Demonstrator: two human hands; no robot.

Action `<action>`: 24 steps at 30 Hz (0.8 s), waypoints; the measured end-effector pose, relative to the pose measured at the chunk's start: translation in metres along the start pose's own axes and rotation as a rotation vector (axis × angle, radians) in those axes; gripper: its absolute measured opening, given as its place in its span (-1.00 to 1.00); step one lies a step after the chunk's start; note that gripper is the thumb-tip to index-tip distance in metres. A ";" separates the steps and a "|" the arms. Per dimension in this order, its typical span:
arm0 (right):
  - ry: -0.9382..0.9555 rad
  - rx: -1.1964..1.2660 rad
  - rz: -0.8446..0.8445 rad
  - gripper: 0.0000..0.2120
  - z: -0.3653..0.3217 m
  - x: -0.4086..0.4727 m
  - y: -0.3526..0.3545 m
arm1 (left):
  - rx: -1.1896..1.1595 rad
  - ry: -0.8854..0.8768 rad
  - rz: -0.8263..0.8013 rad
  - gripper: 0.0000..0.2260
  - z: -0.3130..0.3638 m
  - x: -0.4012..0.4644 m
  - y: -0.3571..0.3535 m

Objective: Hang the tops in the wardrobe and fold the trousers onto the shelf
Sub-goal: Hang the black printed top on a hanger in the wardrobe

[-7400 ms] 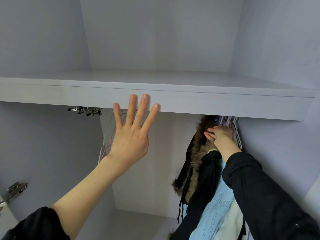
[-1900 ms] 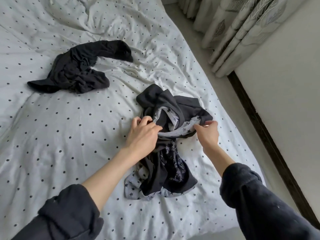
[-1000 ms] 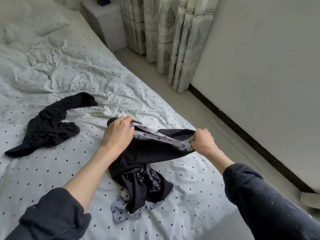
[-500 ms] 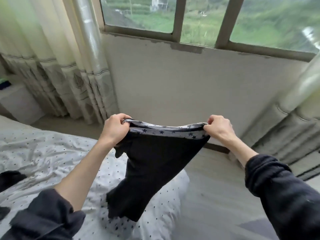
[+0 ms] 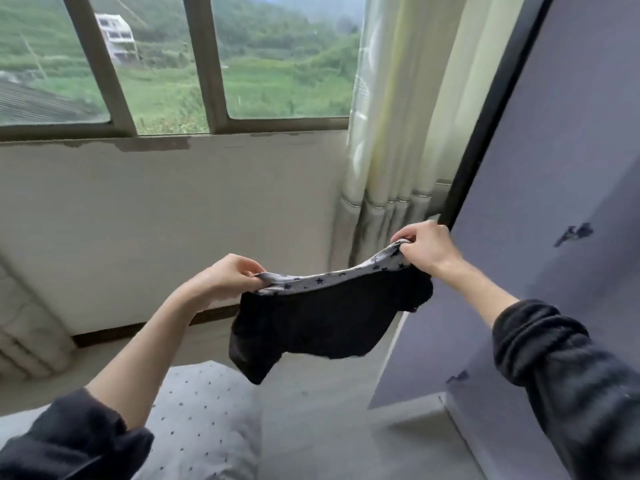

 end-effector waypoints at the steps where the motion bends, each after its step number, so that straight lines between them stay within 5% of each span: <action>1: -0.013 0.021 0.043 -0.70 0.016 -0.004 0.016 | 0.093 -0.022 -0.078 -0.91 0.018 0.008 -0.020; 6: 0.039 0.131 0.148 -0.73 0.066 -0.025 0.075 | 0.211 -0.169 -0.298 -0.89 0.107 0.033 -0.114; 14: 0.002 0.284 0.297 -0.95 0.113 -0.062 0.130 | -0.054 -0.562 -0.091 -0.74 0.271 0.037 -0.206; 18: -0.080 0.353 0.374 -0.92 0.141 -0.084 0.163 | -0.145 -0.617 0.131 -0.75 0.318 0.017 -0.220; 24: -0.174 0.318 0.452 -0.90 0.171 -0.119 0.192 | -0.038 -0.670 0.131 -0.77 0.362 0.000 -0.242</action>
Point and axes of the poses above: each hand's wrist, its own x-axis towards the middle knuckle, its own y-axis out of the back of the hand, z = x × y, the point moved 8 cm from there along x, towards the middle knuckle, and after that the axes turned 7 degrees about -z, right-handed, at the moved point
